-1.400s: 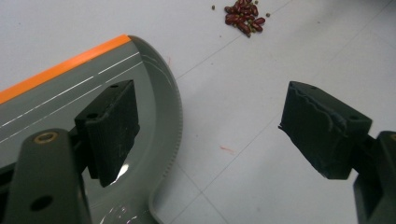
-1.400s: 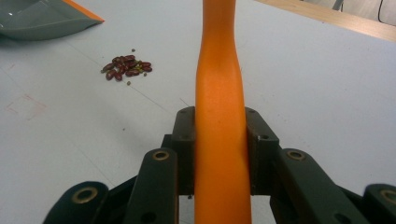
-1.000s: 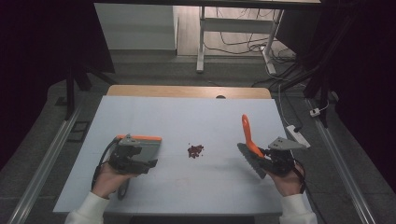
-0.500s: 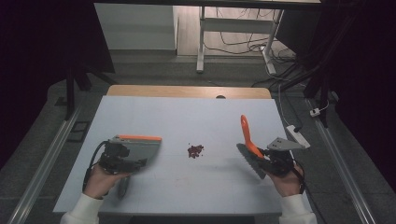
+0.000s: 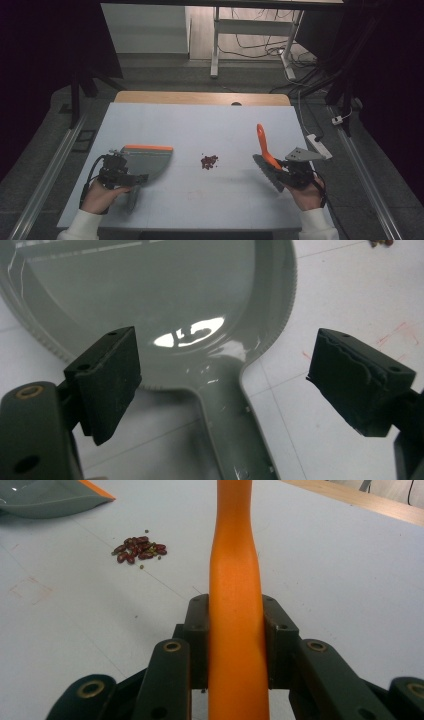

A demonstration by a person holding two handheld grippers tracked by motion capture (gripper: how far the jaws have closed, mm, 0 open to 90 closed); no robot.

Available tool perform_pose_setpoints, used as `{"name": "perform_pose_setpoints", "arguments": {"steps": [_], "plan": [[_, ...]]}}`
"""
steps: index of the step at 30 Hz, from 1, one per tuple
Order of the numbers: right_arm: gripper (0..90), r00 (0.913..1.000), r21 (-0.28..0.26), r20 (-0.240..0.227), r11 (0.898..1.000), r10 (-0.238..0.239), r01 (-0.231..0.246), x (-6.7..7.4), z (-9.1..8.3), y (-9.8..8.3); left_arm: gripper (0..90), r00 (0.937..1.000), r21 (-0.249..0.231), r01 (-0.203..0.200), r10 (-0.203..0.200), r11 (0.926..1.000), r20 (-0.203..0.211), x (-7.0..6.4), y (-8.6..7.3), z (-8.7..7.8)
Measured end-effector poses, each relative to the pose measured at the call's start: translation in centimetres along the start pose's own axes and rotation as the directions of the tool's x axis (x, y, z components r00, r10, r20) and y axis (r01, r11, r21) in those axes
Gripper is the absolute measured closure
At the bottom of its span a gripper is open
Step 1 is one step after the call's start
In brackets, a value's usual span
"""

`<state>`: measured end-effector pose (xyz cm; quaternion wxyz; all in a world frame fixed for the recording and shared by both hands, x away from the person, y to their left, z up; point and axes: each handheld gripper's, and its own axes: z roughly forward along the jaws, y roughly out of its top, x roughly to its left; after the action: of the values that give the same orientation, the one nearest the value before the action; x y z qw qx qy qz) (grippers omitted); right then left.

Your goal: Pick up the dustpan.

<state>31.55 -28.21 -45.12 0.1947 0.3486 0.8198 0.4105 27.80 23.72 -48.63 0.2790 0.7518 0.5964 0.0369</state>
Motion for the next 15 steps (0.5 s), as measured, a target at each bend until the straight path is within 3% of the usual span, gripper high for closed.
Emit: {"name": "perform_pose_setpoints", "arguments": {"steps": [6,10,15], "plan": [[70.0,1.0000,0.004,-0.003,1.000,-0.004,0.004,0.1,0.1,0.0,11.1,0.9995,0.021,0.028,-0.028,0.9994,-0.013,0.1,-0.3,0.5],[70.0,1.0000,0.010,-0.002,1.000,-0.003,0.003,0.1,0.1,-0.1,10.9,0.9984,0.005,0.045,-0.044,0.9990,-0.036,-0.1,-0.9,0.2],[70.0,1.0000,0.012,0.001,1.000,-0.002,0.002,0.1,0.2,-0.2,11.0,0.9981,0.002,0.050,-0.050,0.9988,-0.036,-0.3,-1.8,-0.1]]}}
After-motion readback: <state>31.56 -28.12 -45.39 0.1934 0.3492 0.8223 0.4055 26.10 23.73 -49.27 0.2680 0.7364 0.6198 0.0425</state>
